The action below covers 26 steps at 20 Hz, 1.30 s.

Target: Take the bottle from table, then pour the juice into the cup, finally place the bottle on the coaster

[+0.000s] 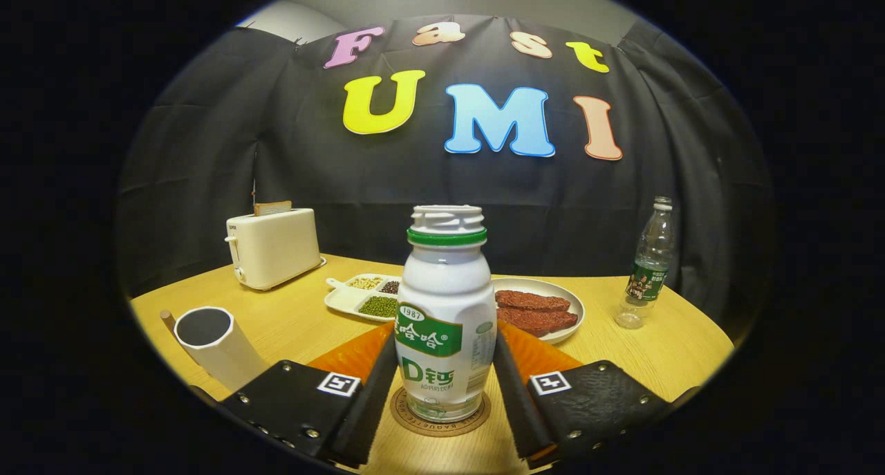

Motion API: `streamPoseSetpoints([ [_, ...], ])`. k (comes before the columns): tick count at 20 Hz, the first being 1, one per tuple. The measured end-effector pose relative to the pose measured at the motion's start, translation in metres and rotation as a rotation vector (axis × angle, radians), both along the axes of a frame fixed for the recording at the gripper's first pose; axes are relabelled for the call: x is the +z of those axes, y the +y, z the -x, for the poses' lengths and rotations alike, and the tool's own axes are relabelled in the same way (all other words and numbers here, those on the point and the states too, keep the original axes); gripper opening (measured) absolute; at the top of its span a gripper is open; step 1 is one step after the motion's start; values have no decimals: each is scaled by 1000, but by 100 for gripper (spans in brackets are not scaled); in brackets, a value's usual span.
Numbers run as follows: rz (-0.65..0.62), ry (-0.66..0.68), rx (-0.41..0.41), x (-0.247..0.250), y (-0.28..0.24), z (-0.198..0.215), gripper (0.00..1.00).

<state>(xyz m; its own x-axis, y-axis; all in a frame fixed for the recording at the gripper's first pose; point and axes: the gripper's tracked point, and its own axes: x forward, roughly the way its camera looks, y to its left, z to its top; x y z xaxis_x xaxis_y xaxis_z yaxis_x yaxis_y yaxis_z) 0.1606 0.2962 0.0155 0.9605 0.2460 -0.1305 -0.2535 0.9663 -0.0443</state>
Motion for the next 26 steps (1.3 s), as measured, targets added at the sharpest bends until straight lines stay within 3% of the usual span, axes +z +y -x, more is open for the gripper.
streamPoseSetpoints([
  [1,-2,0,-2,1,-1,0,91],
  [2,-13,-3,-10,3,-4,0,95],
  [10,-3,-69,-41,41,-4,17,95],
  [20,-58,-153,-86,138,-12,63,95],
  [26,-53,-180,-93,165,-20,88,95],
])
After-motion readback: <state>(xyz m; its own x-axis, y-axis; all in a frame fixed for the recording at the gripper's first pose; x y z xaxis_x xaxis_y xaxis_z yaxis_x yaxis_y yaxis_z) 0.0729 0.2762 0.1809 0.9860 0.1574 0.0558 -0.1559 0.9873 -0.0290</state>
